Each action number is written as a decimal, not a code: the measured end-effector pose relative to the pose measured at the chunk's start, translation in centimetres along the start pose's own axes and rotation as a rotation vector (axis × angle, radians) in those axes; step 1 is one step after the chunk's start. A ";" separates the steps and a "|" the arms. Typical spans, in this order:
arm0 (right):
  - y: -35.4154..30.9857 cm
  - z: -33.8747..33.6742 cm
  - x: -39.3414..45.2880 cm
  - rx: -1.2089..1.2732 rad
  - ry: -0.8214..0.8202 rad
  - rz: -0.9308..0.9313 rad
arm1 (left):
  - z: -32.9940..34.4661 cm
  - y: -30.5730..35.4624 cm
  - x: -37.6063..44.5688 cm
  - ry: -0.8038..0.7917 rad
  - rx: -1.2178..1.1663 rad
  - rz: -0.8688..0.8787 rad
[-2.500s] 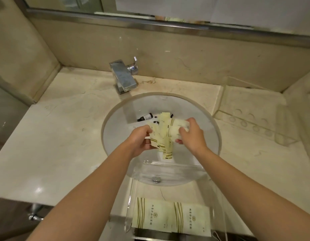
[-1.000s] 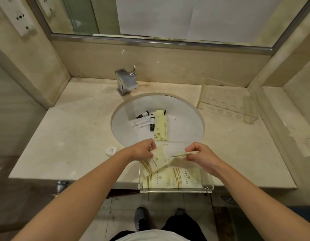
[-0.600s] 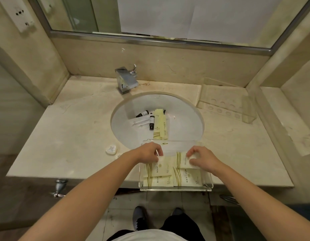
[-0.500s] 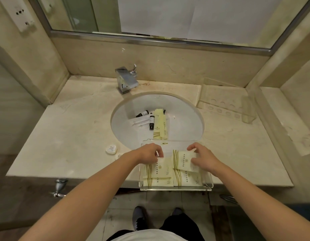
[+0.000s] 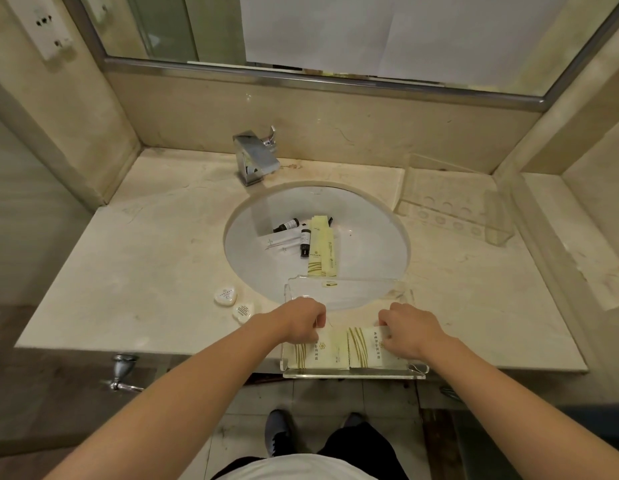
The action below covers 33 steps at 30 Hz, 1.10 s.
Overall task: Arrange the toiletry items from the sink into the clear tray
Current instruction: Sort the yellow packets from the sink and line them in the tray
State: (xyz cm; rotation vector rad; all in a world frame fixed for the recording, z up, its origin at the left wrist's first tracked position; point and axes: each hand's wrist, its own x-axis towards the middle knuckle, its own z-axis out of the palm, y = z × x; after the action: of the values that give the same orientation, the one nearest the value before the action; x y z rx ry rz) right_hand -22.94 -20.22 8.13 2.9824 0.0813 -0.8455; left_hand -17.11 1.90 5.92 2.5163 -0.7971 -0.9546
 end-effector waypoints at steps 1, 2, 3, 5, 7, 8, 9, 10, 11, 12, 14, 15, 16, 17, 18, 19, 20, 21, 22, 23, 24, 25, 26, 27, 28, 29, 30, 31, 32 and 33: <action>-0.2 0.0 0.0 -0.054 -0.009 0.001 | 0.0 0.0 0.0 0.001 0.006 0.004; -0.4 -0.1 -0.1 -0.101 -0.018 0.001 | 0.1 0.0 0.0 0.001 0.011 0.009; -0.6 -0.2 -0.1 -0.140 -0.028 0.001 | 0.1 0.0 0.0 0.000 0.017 0.012; -1.0 -0.4 0.0 -0.193 -0.070 -0.002 | 0.3 0.1 0.0 0.000 0.030 0.015; -1.2 -0.6 0.1 -0.206 -0.121 0.000 | 0.5 0.1 0.1 0.006 0.049 0.019; -1.3 -0.7 0.1 -0.196 -0.133 -0.002 | 0.6 0.1 0.1 0.012 0.055 0.023; -1.4 -0.8 0.2 -0.172 -0.135 -0.010 | 0.6 0.1 0.1 0.017 0.058 0.025; -1.5 -0.9 0.3 -0.137 -0.127 -0.027 | 0.7 0.1 0.1 0.020 0.058 0.026; -1.6 -1.0 0.3 -0.095 -0.111 -0.048 | 0.7 0.0 0.2 0.018 0.055 0.024; -1.7 -1.1 0.4 -0.054 -0.091 -0.071 | 0.7 0.0 0.2 0.014 0.051 0.023; -1.9 -1.1 0.4 0.004 -0.057 -0.103 | 0.6 0.0 0.3 0.006 0.047 0.021; -2.0 -0.9 0.5 0.019 -0.050 -0.107 | 0.6 0.0 0.2 0.003 0.043 0.020; -2.1 -0.7 0.5 0.034 -0.046 -0.109 | 0.6 -0.1 0.3 0.000 0.038 0.020; -2.0 -0.5 0.5 0.052 -0.046 -0.110 | 0.6 -0.1 0.3 -0.003 0.034 0.018; -1.9 -0.3 0.5 0.073 -0.049 -0.110 | 0.6 -0.1 0.3 -0.005 0.033 0.017; -1.8 -0.3 0.5 0.090 -0.058 -0.111 | 0.6 -0.1 0.3 -0.005 0.034 0.016; -1.6 -0.3 0.5 0.099 -0.068 -0.118 | 0.6 -0.1 0.3 -0.005 0.038 0.015; -1.4 -0.3 0.5 0.099 -0.076 -0.128 | 0.6 -0.1 0.3 -0.005 0.042 0.014; -1.3 -0.4 0.6 0.095 -0.080 -0.140 | 0.7 -0.1 0.3 -0.005 0.048 0.014; -1.2 -0.5 0.6 0.093 -0.081 -0.150 | 0.7 0.0 0.4 -0.005 0.057 0.014; -1.2 -0.6 0.6 0.092 -0.082 -0.158 | 0.8 0.0 0.4 -0.006 0.067 0.013; -1.1 -0.7 0.6 0.093 -0.084 -0.163 | 0.8 0.0 0.4 -0.005 0.075 0.012; -1.1 -0.8 0.7 0.095 -0.086 -0.168 | 0.8 0.1 0.4 -0.003 0.080 0.010; -1.1 -0.8 0.7 0.097 -0.087 -0.173 | 0.8 0.1 0.4 -0.002 0.081 0.009; -1.0 -0.8 0.8 0.099 -0.087 -0.180 | 0.8 0.1 0.4 -0.002 0.081 0.009; -1.0 -0.9 0.8 0.098 -0.088 -0.185 | 0.8 0.1 0.4 -0.002 0.081 0.011; -0.8 -1.0 0.8 0.092 -0.091 -0.188 | 0.7 0.1 0.4 -0.002 0.080 0.012; -0.7 -1.0 0.8 0.081 -0.094 -0.190 | 0.7 0.1 0.4 -0.004 0.077 0.011; -0.6 -1.1 0.9 0.065 -0.096 -0.189 | 0.7 0.1 0.4 -0.006 0.074 0.010; -0.6 -1.2 0.9 0.046 -0.099 -0.186 | 0.7 0.2 0.4 -0.006 0.072 0.008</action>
State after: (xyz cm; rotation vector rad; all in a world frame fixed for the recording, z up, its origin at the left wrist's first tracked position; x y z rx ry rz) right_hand -21.62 -19.56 8.64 3.0050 0.3457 -1.0248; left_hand -17.40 1.47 5.33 2.5707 -0.8577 -0.9469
